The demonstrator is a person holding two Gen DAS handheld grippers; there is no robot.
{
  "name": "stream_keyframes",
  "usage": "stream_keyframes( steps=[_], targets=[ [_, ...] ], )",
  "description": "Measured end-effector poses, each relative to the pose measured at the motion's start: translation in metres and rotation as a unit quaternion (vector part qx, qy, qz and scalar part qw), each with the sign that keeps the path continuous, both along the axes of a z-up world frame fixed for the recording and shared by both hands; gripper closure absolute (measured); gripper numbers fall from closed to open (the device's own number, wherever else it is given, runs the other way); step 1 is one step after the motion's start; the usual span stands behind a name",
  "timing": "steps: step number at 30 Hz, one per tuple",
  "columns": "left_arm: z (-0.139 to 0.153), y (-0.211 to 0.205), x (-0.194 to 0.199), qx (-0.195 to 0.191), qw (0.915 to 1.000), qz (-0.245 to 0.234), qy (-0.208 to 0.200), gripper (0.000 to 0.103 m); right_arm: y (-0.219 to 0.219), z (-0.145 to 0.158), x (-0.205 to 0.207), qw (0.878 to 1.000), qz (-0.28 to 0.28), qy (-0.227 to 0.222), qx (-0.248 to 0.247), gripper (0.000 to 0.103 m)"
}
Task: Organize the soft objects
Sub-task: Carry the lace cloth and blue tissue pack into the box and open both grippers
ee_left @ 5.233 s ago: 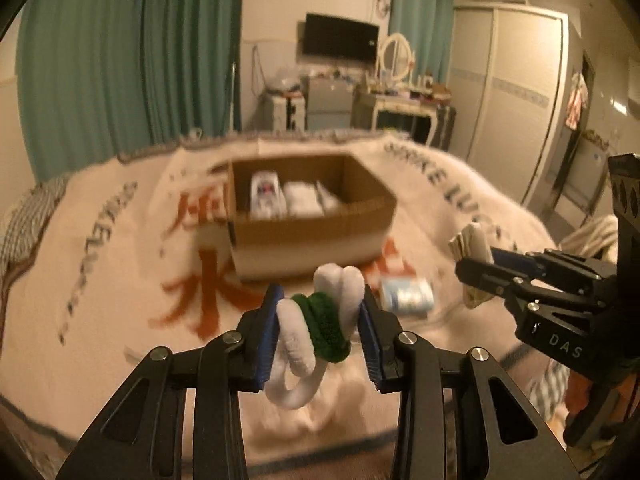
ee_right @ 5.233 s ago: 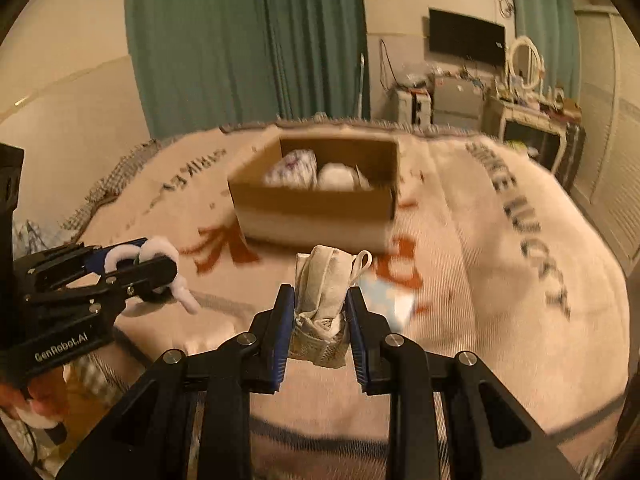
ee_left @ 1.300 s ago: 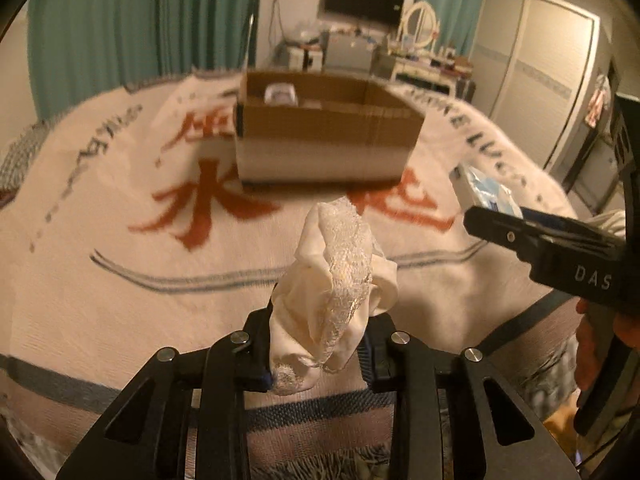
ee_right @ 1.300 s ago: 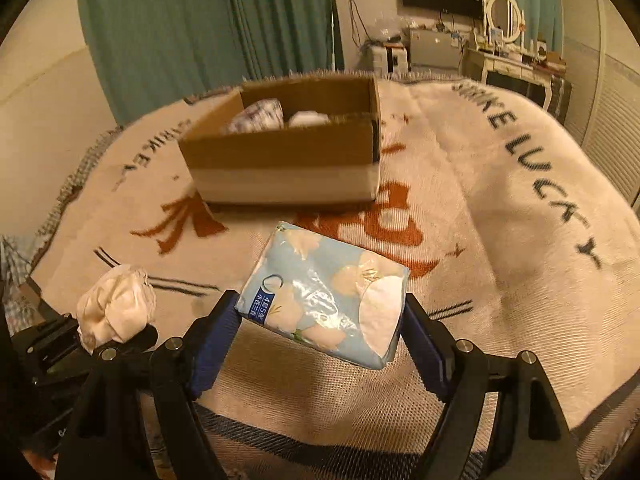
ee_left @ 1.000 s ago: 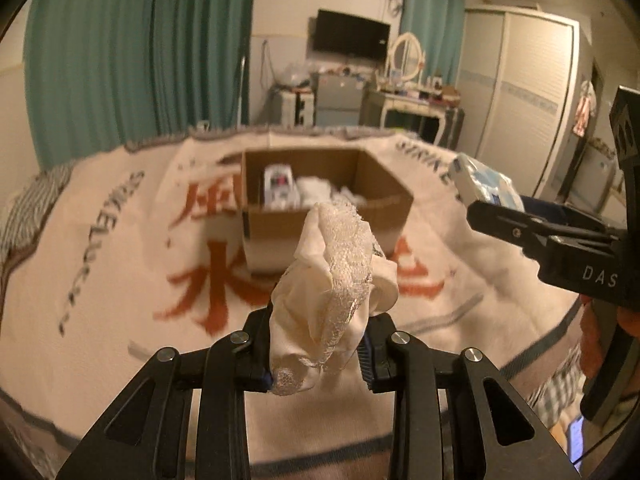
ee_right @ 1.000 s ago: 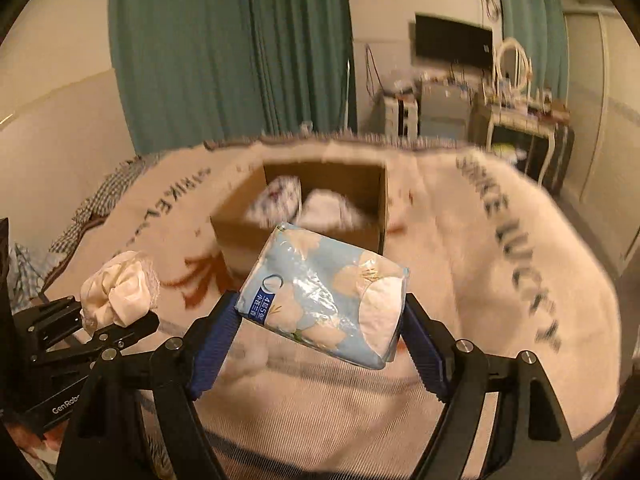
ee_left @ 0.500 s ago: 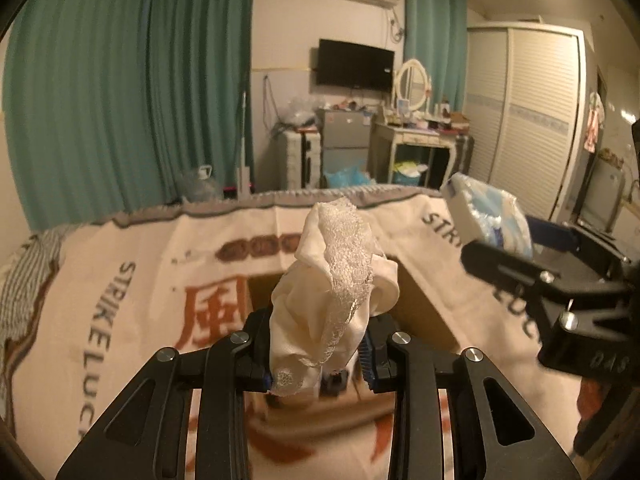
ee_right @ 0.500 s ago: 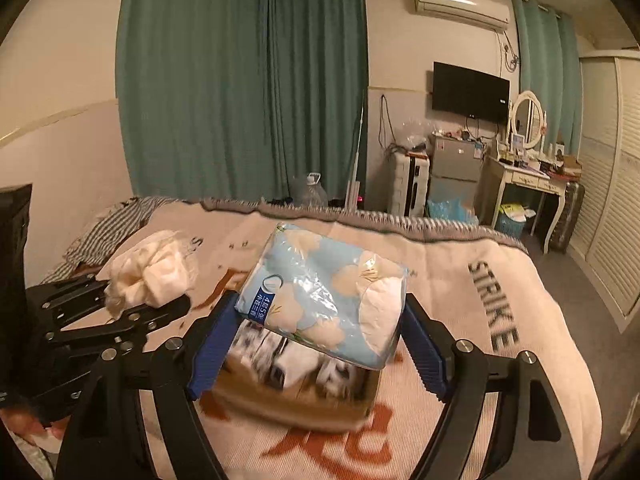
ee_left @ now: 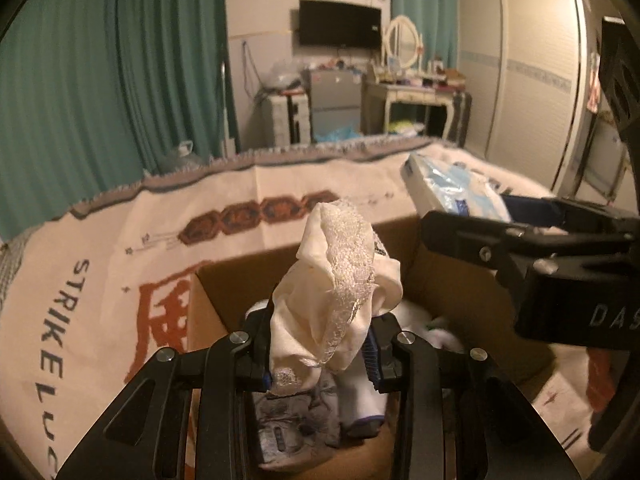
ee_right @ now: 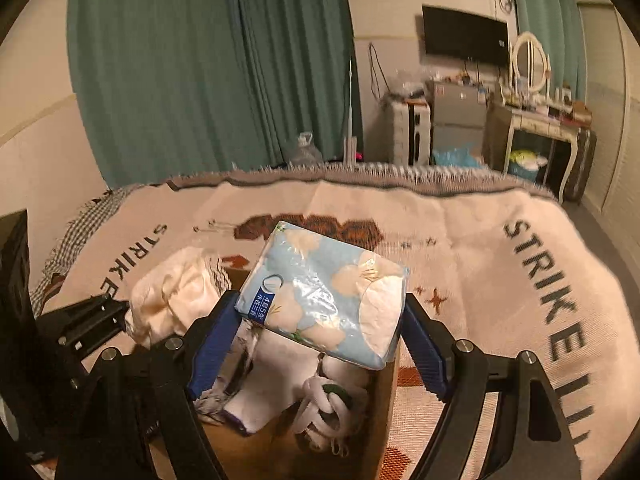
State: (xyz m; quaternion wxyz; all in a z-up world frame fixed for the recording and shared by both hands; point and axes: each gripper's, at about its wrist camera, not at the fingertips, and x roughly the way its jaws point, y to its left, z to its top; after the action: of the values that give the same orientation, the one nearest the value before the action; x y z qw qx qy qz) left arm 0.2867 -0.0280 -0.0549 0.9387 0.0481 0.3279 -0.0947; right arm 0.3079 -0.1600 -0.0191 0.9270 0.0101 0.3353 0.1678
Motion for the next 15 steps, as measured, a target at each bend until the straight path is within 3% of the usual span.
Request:
stream_keyframes(
  steps=[1, 2, 4, 6, 12, 15],
  targets=[
    [-0.002, -0.001, 0.001, 0.006, 1.0000, 0.004, 0.001, 0.052, 0.000, -0.004, 0.003, 1.000, -0.003, 0.004, -0.002, 0.022],
    [-0.002, 0.000, 0.001, 0.006, 1.0000, 0.004, -0.001, 0.048, 0.000, -0.008, 0.005, 1.000, -0.009, 0.006, -0.005, 0.021],
    [0.003, -0.002, -0.004, 0.001, 1.0000, 0.002, -0.009, 0.030, 0.001, -0.011, 0.004, 1.000, -0.011, 0.000, -0.001, 0.005],
    [0.010, -0.002, -0.010, 0.004, 0.9997, 0.007, -0.022, 0.020, 0.001, -0.009, -0.001, 1.000, -0.008, -0.007, 0.002, 0.004],
    [0.040, 0.001, -0.030, 0.012, 0.9988, 0.021, -0.043, 0.019, -0.005, 0.025, -0.031, 0.999, -0.022, -0.035, -0.005, 0.004],
    [0.073, 0.004, -0.056, 0.009, 0.9968, 0.022, -0.076, 0.019, -0.010, 0.057, -0.058, 0.998, -0.027, -0.059, -0.012, 0.004]
  ],
)
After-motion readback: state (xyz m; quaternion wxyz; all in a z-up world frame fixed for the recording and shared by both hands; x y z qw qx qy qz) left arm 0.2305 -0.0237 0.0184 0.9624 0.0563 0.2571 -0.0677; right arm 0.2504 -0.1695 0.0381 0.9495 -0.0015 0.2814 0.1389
